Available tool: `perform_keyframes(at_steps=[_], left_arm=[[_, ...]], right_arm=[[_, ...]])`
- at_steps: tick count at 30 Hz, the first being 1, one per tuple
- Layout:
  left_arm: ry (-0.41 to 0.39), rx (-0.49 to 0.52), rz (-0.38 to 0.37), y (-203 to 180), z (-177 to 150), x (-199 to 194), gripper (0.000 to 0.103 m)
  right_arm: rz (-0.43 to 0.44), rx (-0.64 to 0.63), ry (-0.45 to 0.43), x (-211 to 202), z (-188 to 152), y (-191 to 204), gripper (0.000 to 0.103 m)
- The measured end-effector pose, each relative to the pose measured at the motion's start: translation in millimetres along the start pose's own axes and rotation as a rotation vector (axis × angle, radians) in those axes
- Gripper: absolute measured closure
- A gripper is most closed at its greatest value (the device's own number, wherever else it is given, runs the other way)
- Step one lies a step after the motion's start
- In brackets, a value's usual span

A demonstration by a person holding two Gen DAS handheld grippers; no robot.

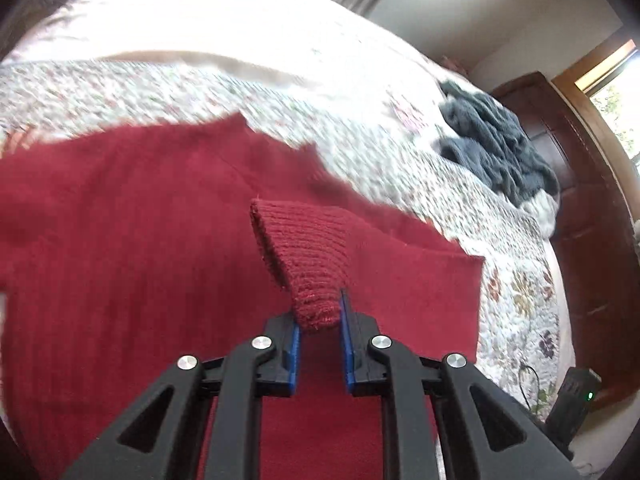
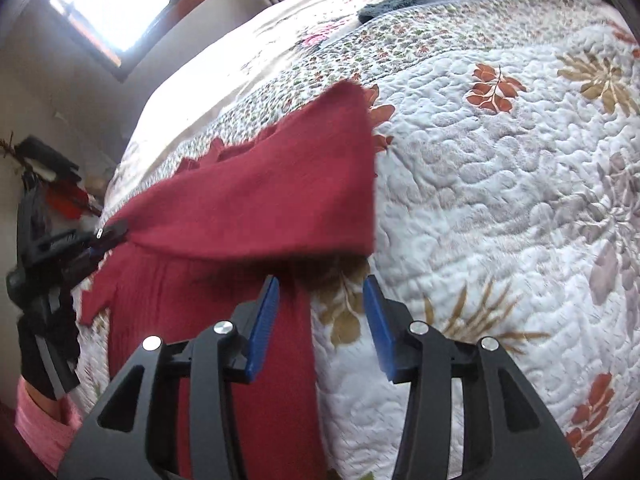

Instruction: Fold small clothes

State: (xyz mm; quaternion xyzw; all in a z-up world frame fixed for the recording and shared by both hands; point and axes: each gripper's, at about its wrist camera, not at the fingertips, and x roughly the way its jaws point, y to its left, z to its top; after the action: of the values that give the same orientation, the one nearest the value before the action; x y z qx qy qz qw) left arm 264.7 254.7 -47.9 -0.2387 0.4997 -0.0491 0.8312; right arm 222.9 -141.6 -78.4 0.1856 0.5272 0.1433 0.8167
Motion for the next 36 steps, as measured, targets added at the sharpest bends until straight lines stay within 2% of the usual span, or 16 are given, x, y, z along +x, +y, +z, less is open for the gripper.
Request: perform_keyframes(at_steps=[3, 9, 11, 16, 18, 20, 22, 24, 26, 28, 31, 33, 36], left_arm=[[-0.029, -0.013, 0.038, 24, 10, -13, 0.087], [-0.055, -0.038, 0.116, 68, 18, -23, 0.087], [-0.04, -0.048, 0.126, 81, 19, -18, 0.087], [0.014, -0.039, 0.186, 103, 12, 5, 0.087], [0.043, -0.036, 0.215, 111, 7, 15, 0.085], [0.071, -0.046, 0.234, 121, 3, 25, 0.082], [0.077, -0.051, 0.238, 129, -1, 27, 0.074], [0.076, -0.051, 0.235, 130, 0, 21, 0.072], [0.046, -0.049, 0.27, 129, 4, 6, 0.07], [-0.007, -0.024, 0.265, 121, 9, -11, 0.07], [-0.041, 0.039, 0.24, 96, 16, -24, 0.067], [-0.025, 0.063, 0.201, 82, 18, -18, 0.064], [0.018, 0.065, 0.182, 71, 15, 1, 0.063]], right_arm=[[0.027, 0.04, 0.019, 12, 13, 0, 0.059], [0.04, 0.038, 0.069, 45, 33, 17, 0.059], [0.042, 0.024, 0.091, 57, 38, 24, 0.059], [-0.067, -0.009, 0.148, 87, 35, 29, 0.063], [-0.079, -0.003, 0.156, 92, 33, 25, 0.064], [-0.08, -0.003, 0.157, 94, 31, 23, 0.064], [-0.083, -0.012, 0.158, 95, 30, 23, 0.064], [-0.088, -0.018, 0.165, 97, 33, 27, 0.064], [-0.1, -0.025, 0.174, 94, 35, 33, 0.063], [-0.122, -0.037, 0.132, 75, 40, 43, 0.06], [-0.073, -0.064, 0.076, 53, 51, 59, 0.06], [-0.054, -0.101, 0.083, 50, 54, 77, 0.058], [-0.042, -0.164, 0.144, 69, 49, 104, 0.058]])
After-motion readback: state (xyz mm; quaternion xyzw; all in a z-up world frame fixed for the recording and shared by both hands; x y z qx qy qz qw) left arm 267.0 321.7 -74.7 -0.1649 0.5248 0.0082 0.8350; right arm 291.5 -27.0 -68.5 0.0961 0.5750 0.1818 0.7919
